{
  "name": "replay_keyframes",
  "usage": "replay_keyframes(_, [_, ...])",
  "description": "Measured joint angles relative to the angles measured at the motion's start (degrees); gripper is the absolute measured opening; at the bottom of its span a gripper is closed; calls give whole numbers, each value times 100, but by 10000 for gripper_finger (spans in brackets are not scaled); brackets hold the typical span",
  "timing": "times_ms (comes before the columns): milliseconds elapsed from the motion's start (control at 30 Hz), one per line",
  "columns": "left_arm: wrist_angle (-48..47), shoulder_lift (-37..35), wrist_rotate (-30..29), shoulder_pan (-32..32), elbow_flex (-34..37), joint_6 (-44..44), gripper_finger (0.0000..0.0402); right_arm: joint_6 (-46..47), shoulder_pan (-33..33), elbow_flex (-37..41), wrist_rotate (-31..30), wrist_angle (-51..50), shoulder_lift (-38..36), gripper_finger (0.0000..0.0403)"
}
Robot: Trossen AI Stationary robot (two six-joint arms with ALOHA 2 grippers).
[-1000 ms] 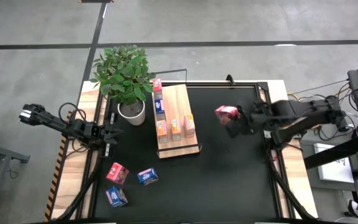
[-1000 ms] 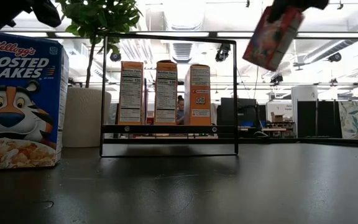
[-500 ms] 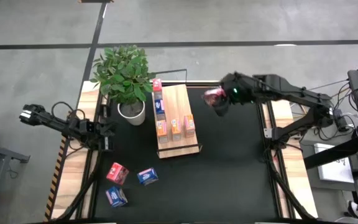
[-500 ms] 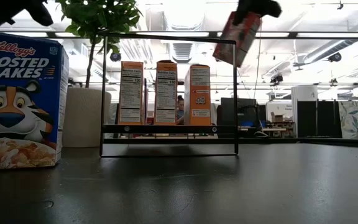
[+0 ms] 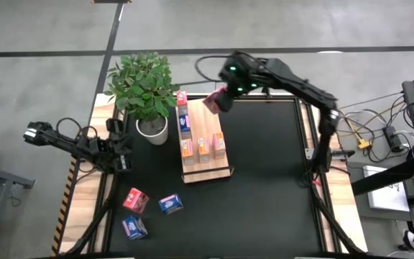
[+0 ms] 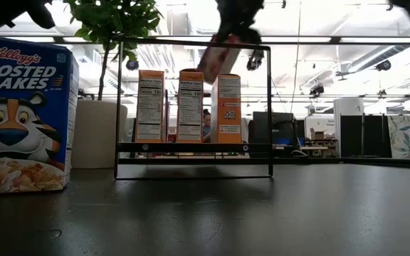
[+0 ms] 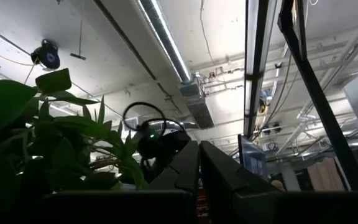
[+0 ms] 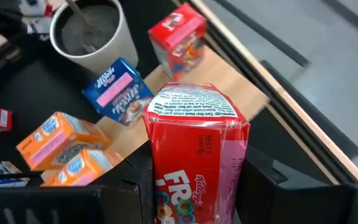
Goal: Stack cereal on shelf
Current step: Put the right red cereal box on the shelf aligned with the other red cereal box
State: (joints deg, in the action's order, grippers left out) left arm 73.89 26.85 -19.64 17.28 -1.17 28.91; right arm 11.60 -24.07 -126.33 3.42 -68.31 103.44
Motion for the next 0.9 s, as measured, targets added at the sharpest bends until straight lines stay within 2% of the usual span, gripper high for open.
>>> replay_keyframes(167, [-16, -2, 0, 0, 0, 0, 0, -409, -123, -876, -43, -565, 1038, 145])
replay_keyframes(400, [-3, -67, 2, 0, 0, 0, 0, -751, -353, -790, -39, -462, 1719, 150])
replay_keyframes(667, [-10, -70, 2, 0, 0, -2, 0, -1043, -478, -814, -35, -290, 2073, 150])
replay_keyframes(900, [-17, -66, 2, 0, 0, -6, 0, -1138, -470, -814, -21, 224, 2089, 176])
